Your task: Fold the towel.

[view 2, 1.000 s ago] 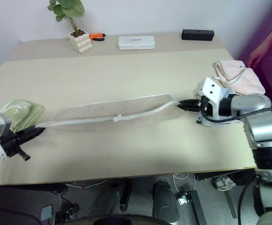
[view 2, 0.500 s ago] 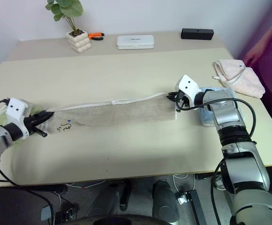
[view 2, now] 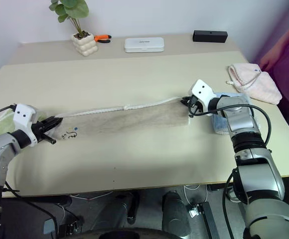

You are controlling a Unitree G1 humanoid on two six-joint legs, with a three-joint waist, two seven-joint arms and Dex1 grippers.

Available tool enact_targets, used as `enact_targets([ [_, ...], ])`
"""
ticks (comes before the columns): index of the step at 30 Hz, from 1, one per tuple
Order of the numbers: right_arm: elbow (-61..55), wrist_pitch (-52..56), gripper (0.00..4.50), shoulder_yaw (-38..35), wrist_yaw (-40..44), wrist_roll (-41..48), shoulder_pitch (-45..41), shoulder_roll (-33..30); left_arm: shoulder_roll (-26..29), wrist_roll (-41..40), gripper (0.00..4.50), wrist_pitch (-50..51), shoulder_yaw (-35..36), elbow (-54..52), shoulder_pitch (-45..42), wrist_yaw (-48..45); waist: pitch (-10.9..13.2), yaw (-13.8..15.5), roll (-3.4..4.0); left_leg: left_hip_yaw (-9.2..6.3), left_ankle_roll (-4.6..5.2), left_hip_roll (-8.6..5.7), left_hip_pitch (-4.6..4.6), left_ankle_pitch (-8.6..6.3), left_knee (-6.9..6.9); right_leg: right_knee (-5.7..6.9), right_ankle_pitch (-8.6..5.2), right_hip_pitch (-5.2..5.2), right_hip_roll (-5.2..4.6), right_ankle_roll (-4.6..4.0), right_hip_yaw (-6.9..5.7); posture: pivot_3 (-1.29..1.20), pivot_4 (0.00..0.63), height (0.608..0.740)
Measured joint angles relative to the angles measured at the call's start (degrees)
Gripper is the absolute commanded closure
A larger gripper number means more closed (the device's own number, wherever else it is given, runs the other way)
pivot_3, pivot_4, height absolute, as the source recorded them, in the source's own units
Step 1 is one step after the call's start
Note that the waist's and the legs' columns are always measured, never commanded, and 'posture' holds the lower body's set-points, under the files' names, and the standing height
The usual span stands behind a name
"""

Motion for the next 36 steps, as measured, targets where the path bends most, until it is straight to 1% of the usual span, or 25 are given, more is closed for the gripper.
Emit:
enact_targets([
  [1, 0.0, 0.1, 3.50, -0.1, -0.1, 0.0, 0.0, 0.0, -0.3, 0.0, 3.00, 0.0, 0.0, 0.7, -0.3, 0.3, 0.0, 0.0, 0.00, 0.00, 0.00, 0.00, 0.00, 0.00, 0.00, 0.01, 0.00, 0.00, 0.01, 0.00, 0.00, 0.00, 0.150, 0.740],
  [4, 0.1, 0.3, 1.98, -0.5, -0.6, 0.0, 0.0, 0.0, -0.8, 0.0, 1.45, 0.0, 0.2, 3.2, -2.0, 2.6, 0.0, 0.1, 0.00, -0.01, -0.01, 0.00, 0.00, 0.01, 0.01, 0.03, 0.00, 0.00, 0.01, 0.00, 0.00, 0.00, 0.150, 0.740],
  [6, 0.1, 0.4, 1.05, -0.8, -1.6, -0.1, 0.0, -0.3, -1.3, -0.3, 0.48, 0.1, 1.7, 4.2, -3.2, 4.7, 0.0, 0.1, 0.00, -0.01, -0.01, 0.00, 0.00, 0.01, 0.02, 0.03, 0.00, 0.00, 0.00, 0.01, 0.00, 0.00, 0.150, 0.740],
  [8, -1.3, 1.2, 1.05, -1.6, -2.2, 0.0, 0.7, -1.3, -1.8, -1.2, 0.48, 0.4, 3.7, 4.3, -4.2, 6.6, 0.0, 0.1, 0.00, -0.01, -0.01, -0.01, 0.00, 0.01, 0.01, 0.02, 0.00, 0.00, -0.01, 0.01, 0.00, 0.00, 0.150, 0.740],
  [11, -9.5, 5.6, 1.05, -5.2, -3.0, 1.8, 4.8, -3.4, -3.6, -3.3, 0.48, 1.7, 8.0, 3.1, -4.0, 10.2, 0.0, 0.3, -0.01, -0.03, -0.01, -0.01, -0.01, -0.01, 0.00, 0.01, 0.00, 0.00, -0.02, 0.01, 0.00, 0.00, 0.150, 0.740],
  [13, -15.2, 10.8, 0.54, -7.7, -3.7, 4.3, 7.6, -3.7, -4.8, -4.6, 0.42, 2.5, 9.1, 0.6, -2.8, 11.2, 0.0, 0.3, -0.02, -0.03, -0.01, -0.01, -0.01, -0.01, 0.02, 0.03, 0.01, 0.01, -0.03, 0.02, 0.01, 0.00, 0.150, 0.740],
  [14, -19.6, 14.8, 0.17, -9.4, -3.9, 6.3, 10.0, -3.8, -5.6, -5.5, 0.42, 2.7, 9.3, -2.0, -1.8, 11.3, 0.0, 0.3, -0.03, -0.04, 0.00, 0.00, -0.01, -0.01, 0.02, 0.02, 0.01, 0.02, -0.06, 0.02, 0.01, 0.00, 0.150, 0.740],
  [15, -23.0, 18.3, 0.07, -10.5, -4.0, 8.1, 12.1, -3.8, -6.3, -6.4, 0.42, 2.9, 9.3, -4.1, -0.9, 11.2, 0.0, 0.4, -0.03, -0.05, 0.00, 0.00, -0.01, -0.01, 0.03, 0.02, 0.01, 0.03, -0.07, 0.02, 0.01, 0.00, 0.150, 0.740],
  [17, -32.5, 27.7, 0.07, -13.9, -4.8, 13.1, 17.8, -3.8, -7.4, -7.7, 0.42, 3.7, 8.8, -10.0, 1.2, 10.9, 0.0, 0.5, -0.03, -0.08, 0.00, 0.00, -0.04, -0.02, 0.03, 0.01, 0.01, 0.03, -0.10, 0.01, 0.02, 0.00, 0.150, 0.740],
  [18, -35.6, 31.3, 0.07, -15.0, -5.2, 15.2, 19.7, -3.8, -7.5, -8.0, 0.42, 3.8, 8.2, -12.3, 2.1, 10.5, 0.0, 0.5, -0.03, -0.08, 0.00, 0.00, -0.04, -0.02, 0.05, 0.01, 0.01, 0.03, -0.10, 0.01, 0.02, 0.00, 0.150, 0.740],
  [21, -47.0, 44.4, 0.07, -19.9, -8.4, 22.5, 26.0, -3.4, -8.3, -8.7, 0.42, 4.4, 2.9, -20.2, 4.1, 8.3, 0.0, 0.7, -0.02, -0.07, 0.01, 0.00, -0.04, -0.02, 0.08, -0.04, 0.00, 0.08, -0.11, 0.00, 0.02, 0.00, 0.150, 0.740],
  [22, -50.7, 49.0, 0.07, -22.2, -10.3, 25.1, 28.1, -2.2, -8.7, -8.7, 0.42, 4.7, 0.1, -22.5, 4.5, 7.4, 0.0, 0.8, -0.04, -0.07, 0.01, 0.01, -0.04, -0.03, 0.09, -0.05, -0.01, 0.11, -0.11, -0.01, 0.03, 0.00, 0.150, 0.740],
  [24, -57.3, 58.1, 0.07, -26.7, -15.2, 30.8, 32.3, 2.5, -10.6, -8.7, 0.42, 4.9, -6.7, -26.6, 5.0, 5.5, -0.1, 1.1, -0.13, -0.08, 0.01, 0.03, -0.03, -0.03, 0.08, -0.06, -0.01, 0.12, -0.11, -0.01, 0.06, 0.00, 0.150, 0.740],
  [26, -60.8, 65.0, 0.07, -28.1, -19.1, 34.6, 34.4, 5.5, -11.9, -8.8, 0.42, 5.1, -12.0, -28.9, 5.1, 4.0, -0.1, 0.8, -0.11, 0.03, 0.02, 0.02, -0.03, -0.02, 0.08, -0.05, -0.01, 0.06, -0.10, -0.01, 0.10, 0.00, 0.150, 0.740],
  [30, -65.2, 74.3, 0.07, -32.8, -29.8, 38.4, 34.4, 15.3, -12.9, -8.5, 0.42, 5.0, -16.6, -30.6, 5.2, 2.2, -0.2, 0.4, -0.10, 0.05, 0.02, 0.16, 0.01, -0.02, 0.06, -0.04, -0.01, 0.06, -0.02, -0.05, 0.10, 0.00, 0.150, 0.740],
  [31, -65.2, 76.3, 0.07, -33.4, -33.0, 38.8, 33.4, 18.6, -13.6, -8.5, 0.42, 5.0, -17.7, -30.6, 5.1, 2.1, -0.1, 0.4, -0.09, 0.05, 0.02, 0.16, 0.01, -0.02, 0.06, -0.05, -0.01, 0.06, -0.01, -0.06, 0.10, 0.00, 0.150, 0.740],
  [33, -64.9, 78.9, 0.07, -34.3, -37.6, 39.0, 30.8, 22.9, -14.1, -8.6, 0.42, 5.0, -18.3, -30.7, 5.0, 1.8, -0.1, 0.4, -0.08, 0.05, 0.02, 0.16, 0.00, -0.02, 0.07, -0.06, -0.01, 0.05, -0.01, -0.06, 0.09, 0.00, 0.150, 0.740],
  [36, -62.9, 81.2, 0.07, -37.2, -43.0, 38.9, 26.5, 26.6, -14.1, -8.5, 0.42, 5.0, -18.3, -30.9, 5.0, 1.3, -0.2, 0.6, -0.09, 0.05, 0.02, 0.15, 0.00, -0.02, 0.05, -0.11, 0.00, 0.07, 0.00, -0.05, 0.06, 0.00, 0.150, 0.740],
])
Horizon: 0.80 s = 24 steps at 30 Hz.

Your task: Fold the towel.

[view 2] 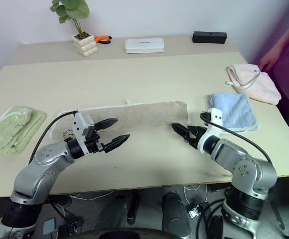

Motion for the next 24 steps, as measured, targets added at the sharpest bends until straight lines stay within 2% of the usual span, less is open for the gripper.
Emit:
enact_targets([
  [3, 4.5, 0.6, 0.07, -3.1, -4.8, -0.2, -4.4, 4.3, 0.0, 0.2, 0.42, -0.2, 0.3, 0.0, 0.2, 0.0, 0.0, -0.1, 0.01, 0.00, 0.00, 0.00, 0.01, 0.00, -0.01, 0.01, 0.01, 0.00, 0.01, 0.00, 0.00, 0.00, 0.150, 0.740],
  [6, 9.2, -0.2, 0.91, -5.6, -8.8, -0.5, -8.7, 6.3, 0.0, 0.6, 0.42, -0.5, 0.5, -0.1, 0.8, 0.3, 0.0, -0.2, 0.02, 0.00, 0.00, 0.01, 0.03, 0.01, -0.01, 0.01, 0.02, 0.00, 0.04, -0.02, 0.00, 0.00, 0.150, 0.740],
  [12, 12.6, -2.3, 4.06, -6.9, -13.1, -1.3, -9.8, 6.8, 0.0, 0.9, 0.42, -1.3, 1.0, -0.4, 2.9, 1.2, 0.0, -0.2, 0.04, 0.00, 0.00, 0.01, 0.02, 0.01, -0.02, 0.01, 0.02, 0.00, 0.03, -0.02, 0.00, 0.00, 0.150, 0.740],
  [13, 12.6, -2.3, 4.48, -7.0, -13.4, -1.3, -9.8, 6.8, 0.0, 0.9, 0.42, -1.3, 1.0, -0.6, 3.1, 1.3, 0.0, -0.2, 0.04, 0.00, 0.00, 0.01, 0.02, 0.01, -0.02, 0.01, 0.02, -0.01, 0.03, -0.02, 0.00, 0.00, 0.150, 0.740],
  [16, 12.3, -2.4, 4.48, -7.4, -13.9, -0.7, -10.0, 6.5, -0.1, 0.9, 0.42, -1.4, 1.0, -0.9, 3.4, 1.4, 0.0, -0.2, 0.05, 0.00, 0.00, 0.01, 0.02, 0.01, -0.03, 0.01, 0.02, 0.00, 0.03, -0.02, 0.00, 0.00, 0.150, 0.740],
  [19, 10.6, -1.9, 4.48, -7.4, -13.3, 0.0, -9.6, 2.8, -0.1, 0.9, 0.42, -1.6, 1.0, -0.9, 3.8, 1.5, 0.0, -0.1, 0.10, 0.00, 0.01, -0.01, -0.01, 0.01, -0.03, -0.03, 0.02, -0.01, 0.01, -0.02, -0.01, 0.00, 0.150, 0.740],
  [24, 5.0, -2.2, 4.48, -3.1, -6.7, 0.8, -7.9, -11.6, -0.1, 1.0, 0.42, -2.8, 2.2, 0.9, 3.4, 1.4, 0.0, -0.1, 0.11, 0.00, 0.02, 0.02, -0.04, 0.00, -0.05, -0.19, 0.00, 0.03, 0.02, -0.04, -0.05, 0.00, 0.150, 0.740],
])
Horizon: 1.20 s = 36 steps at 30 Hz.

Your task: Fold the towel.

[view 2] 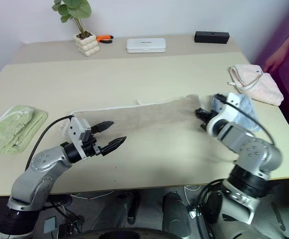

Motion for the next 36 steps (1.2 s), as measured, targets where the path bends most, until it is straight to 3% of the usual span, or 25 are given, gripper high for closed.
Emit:
enact_targets([
  [3, -2.4, -1.7, 4.48, 5.4, 5.1, 0.0, 0.9, -7.0, 0.1, 0.3, 0.42, -0.9, 0.5, 1.7, -1.0, -0.2, 0.0, -0.3, 0.01, 0.04, 0.00, 0.09, 0.00, 0.00, -0.02, -0.05, 0.01, 0.01, 0.05, 0.00, 0.00, 0.00, 0.150, 0.740],
  [7, -8.3, -7.3, 4.48, 19.7, 13.9, -1.1, 0.2, -13.8, 0.1, 1.2, 0.42, -1.6, 0.5, 2.6, -1.9, -0.3, 0.0, -0.2, 0.00, 0.06, 0.00, 0.24, -0.01, -0.01, -0.05, -0.28, 0.06, 0.09, 0.16, -0.06, -0.05, 0.00, 0.150, 0.740],
  [11, -9.7, -12.1, 4.48, 32.0, 18.5, -4.2, -1.5, -14.3, 0.0, 1.3, 0.42, -2.1, 0.6, 3.0, -2.1, 0.0, 0.0, 0.0, -0.03, 0.05, 0.03, 0.24, -0.06, -0.02, -0.03, -0.51, 0.14, 0.15, 0.18, -0.07, -0.06, 0.00, 0.150, 0.740],
  [15, -5.6, -18.3, 4.48, 45.3, 19.5, -11.0, -4.7, -9.4, -0.6, 1.6, 0.42, -2.2, 0.6, 2.7, -2.1, 1.0, 0.0, 0.0, -0.05, 0.05, 0.03, 0.24, -0.08, -0.02, -0.04, -0.55, 0.19, 0.13, 0.19, -0.07, -0.06, 0.00, 0.150, 0.740],
  [20, -0.4, -22.1, 4.48, 50.9, 21.1, -15.7, -4.8, -7.2, -0.6, 1.7, 0.42, -2.1, 1.0, 1.5, -0.6, 2.8, 0.0, 0.4, -0.07, 0.03, 0.03, 0.20, -0.10, -0.03, -0.01, -0.57, 0.21, 0.13, 0.20, -0.06, -0.06, 0.00, 0.150, 0.740],
  [23, -0.4, -22.7, 3.63, 50.9, 22.7, -16.2, -4.8, -7.2, -0.6, 1.7, 0.42, -2.1, 1.5, 0.5, 0.3, 3.4, 0.0, 0.2, -0.07, 0.02, 0.03, 0.22, -0.10, -0.03, -0.03, -0.56, 0.22, 0.12, 0.23, -0.05, -0.06, 0.00, 0.150, 0.740],
  [26, -0.4, -24.0, 2.19, 50.6, 24.7, -17.0, -4.8, -7.8, -0.5, 1.7, 0.42, -2.0, 2.1, 0.1, 0.8, 3.7, 0.0, 0.1, -0.07, 0.02, 0.03, 0.23, -0.10, -0.03, -0.04, -0.55, 0.22, 0.10, 0.24, -0.05, -0.06, 0.00, 0.150, 0.740],
  [30, -1.5, -26.4, 2.19, 45.7, 29.2, -15.2, -3.9, -10.3, -0.4, 1.5, 0.42, -1.9, 3.4, 0.1, 1.1, 4.5, 0.0, 0.2, -0.08, 0.02, 0.03, 0.23, -0.10, -0.03, -0.04, -0.58, 0.22, 0.12, 0.23, -0.05, -0.06, 0.00, 0.150, 0.740],
  [31, -2.0, -26.8, 2.84, 43.7, 30.4, -14.0, -3.7, -10.5, -0.3, 1.5, 0.42, -1.9, 3.8, 0.1, 1.1, 4.6, 0.0, 0.2, -0.08, 0.02, 0.04, 0.23, -0.10, -0.03, -0.04, -0.58, 0.22, 0.12, 0.23, -0.05, -0.06, 0.00, 0.150, 0.740],
  [34, -1.4, -27.2, 4.16, 39.2, 31.0, -12.1, -3.8, -10.0, -0.2, 1.0, 0.42, -1.8, 5.4, 0.1, 1.1, 4.8, 0.0, 0.1, -0.08, 0.02, 0.03, 0.24, -0.09, -0.03, -0.03, -0.57, 0.22, 0.13, 0.24, -0.06, -0.06, 0.00, 0.150, 0.740],
  [35, -0.1, -27.5, 4.46, 38.9, 30.7, -12.5, -4.0, -9.9, -0.2, 1.0, 0.42, -1.8, 5.6, 0.1, 1.1, 4.8, 0.0, 0.0, -0.08, 0.02, 0.03, 0.25, -0.09, -0.03, -0.03, -0.56, 0.23, 0.13, 0.24, -0.07, -0.06, 0.00, 0.150, 0.740],
  [36, 1.3, -28.2, 4.46, 39.0, 30.5, -13.3, -4.2, -9.8, -0.2, 0.9, 0.42, -1.7, 5.7, 0.1, 1.1, 4.9, 0.0, 0.0, -0.08, 0.02, 0.03, 0.25, -0.08, -0.03, -0.03, -0.56, 0.23, 0.12, 0.24, -0.07, -0.06, 0.00, 0.150, 0.740],
])
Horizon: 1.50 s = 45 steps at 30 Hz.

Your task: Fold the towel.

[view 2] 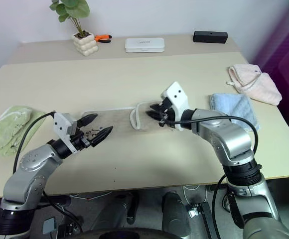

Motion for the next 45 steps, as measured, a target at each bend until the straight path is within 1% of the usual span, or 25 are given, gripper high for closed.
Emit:
enact_targets([
  [3, 5.9, -3.7, 4.46, 1.5, -0.6, -3.6, -0.6, 2.1, -0.3, -0.8, 0.42, 1.0, 0.8, 0.0, 0.9, 0.7, 0.0, -0.1, 0.00, 0.01, 0.00, 0.01, 0.01, 0.00, -0.02, 0.01, 0.00, -0.02, 0.01, 0.00, 0.01, 0.00, 0.150, 0.740],
  [8, 15.4, -12.7, 4.46, 10.5, 1.0, -11.8, -0.8, 5.2, -2.2, -3.1, 0.42, 3.2, 3.0, -1.7, 4.1, 3.6, 0.0, -0.1, 0.00, 0.01, -0.01, 0.00, 0.01, 0.01, -0.01, 0.02, 0.01, -0.04, 0.01, 0.01, 0.01, 0.00, 0.150, 0.740],
  [10, 17.7, -16.1, 4.46, 13.5, 2.1, -14.7, 0.1, 5.5, -2.9, -3.8, 0.42, 3.5, 4.0, -3.4, 6.3, 4.9, 0.0, 0.0, 0.00, 0.02, -0.01, 0.00, 0.00, 0.01, -0.01, 0.02, 0.01, -0.03, 0.01, 0.01, 0.02, 0.00, 0.150, 0.740],
  [14, 19.1, -20.3, 4.46, 13.4, 2.3, -17.1, 0.2, 6.3, -4.7, -5.7, 0.42, 4.8, 6.1, -6.9, 12.4, 7.5, 0.0, -0.1, -0.01, 0.01, -0.02, 0.00, 0.03, 0.00, 0.00, 0.02, 0.01, 0.01, 0.02, 0.00, 0.04, 0.00, 0.150, 0.740],
  [15, 19.7, -20.4, 4.22, 12.2, 2.3, -16.9, -0.1, 7.3, -5.5, -6.8, 0.42, 5.8, 6.4, -8.0, 14.0, 8.5, 0.0, 0.0, -0.01, 0.01, -0.02, 0.02, 0.03, 0.00, 0.00, 0.02, 0.02, 0.01, 0.04, -0.03, 0.04, 0.00, 0.150, 0.740],
  [17, 20.0, -20.6, 3.66, 10.9, 3.2, -16.3, -1.6, 7.6, -7.0, -9.8, 0.00, 8.1, 7.2, -9.7, 16.0, 10.6, 0.0, 0.0, 0.00, 0.01, -0.03, 0.03, 0.03, 0.00, 0.01, 0.04, 0.01, 0.01, 0.05, -0.04, 0.03, 0.00, 0.150, 0.740],
  [21, 16.8, -27.5, 1.73, 9.7, 9.2, -16.3, -4.7, 5.1, -11.7, -21.2, 0.00, 14.5, 10.9, -12.5, 19.8, 17.8, 0.0, 0.0, -0.01, 0.00, -0.02, 0.03, 0.03, -0.01, -0.02, 0.00, 0.00, 0.02, 0.04, -0.01, 0.02, 0.00, 0.150, 0.740],
  [24, 13.9, -31.1, 0.30, 10.1, 13.0, -16.4, -5.5, 4.7, -14.2, -28.3, 0.00, 18.3, 12.6, -13.0, 20.1, 24.6, 0.0, 0.0, -0.03, -0.02, -0.03, 0.06, 0.04, -0.01, 0.02, 0.01, 0.00, 0.05, 0.05, -0.01, 0.00, 0.00, 0.150, 0.740],
  [27, 13.1, -33.1, 0.30, 11.3, 15.2, -17.0, -5.4, 4.7, -18.7, -38.0, 0.00, 20.3, 14.7, -10.9, 17.1, 35.9, 0.0, 0.2, -0.07, -0.04, -0.03, 0.05, 0.07, 0.00, 0.09, 0.01, 0.01, 0.13, 0.05, -0.02, -0.02, 0.00, 0.150, 0.740],
  [30, 12.1, -34.4, 0.30, 11.8, 15.9, -17.7, -4.4, 4.8, -19.5, -44.7, 0.00, 20.8, 15.8, -8.9, 13.7, 43.5, -0.1, 0.4, -0.09, -0.04, -0.04, 0.05, 0.09, 0.00, 0.08, 0.02, 0.01, 0.14, 0.05, -0.02, -0.02, 0.00, 0.150, 0.740],
  [34, 11.2, -35.1, 0.30, 12.4, 16.0, -18.9, -2.8, 4.9, -19.7, -50.6, 0.00, 20.5, 16.8, -4.9, 8.1, 50.7, -0.1, 0.5, -0.09, -0.03, -0.06, 0.04, 0.12, 0.01, 0.09, 0.03, 0.02, 0.15, 0.08, -0.04, -0.01, 0.00, 0.150, 0.740],
  [37, 10.8, -35.1, 0.21, 12.5, 16.0, -19.3, -2.6, 5.0, -19.8, -52.6, 0.80, 19.8, 17.1, -2.0, 4.5, 54.2, -0.1, 0.9, -0.08, -0.02, -0.07, 0.04, 0.15, 0.02, 0.09, 0.03, 0.03, 0.16, 0.15, -0.05, 0.01, 0.00, 0.150, 0.740],
  [41, 9.8, -35.1, 0.21, 12.5, 15.8, -20.2, -2.3, 5.2, -20.2, -53.3, 2.90, 18.5, 17.1, 2.9, 0.7, 57.3, -0.1, 1.4, -0.09, -0.01, -0.07, 0.05, 0.13, 0.02, 0.08, 0.01, 0.03, 0.16, 0.20, -0.06, 0.02, 0.00, 0.150, 0.740],
  [44, 8.9, -35.0, 0.21, 12.6, 15.7, -20.4, -1.5, 5.2, -20.1, -53.5, 4.47, 18.3, 17.0, 4.1, 0.2, 57.6, -0.1, 1.4, -0.11, -0.01, -0.07, 0.04, 0.12, 0.01, 0.07, -0.02, 0.03, 0.16, 0.20, -0.06, 0.02, 0.00, 0.150, 0.740],
  [45, 8.7, -35.0, 0.21, 12.6, 15.7, -20.5, -1.2, 5.2, -19.9, -53.4, 4.47, 18.3, 17.0, 4.1, 0.2, 57.4, -0.1, 1.4, -0.11, -0.01, -0.07, 0.05, 0.12, 0.01, 0.07, -0.02, 0.03, 0.16, 0.20, -0.06, 0.02, 0.00, 0.150, 0.740],
])
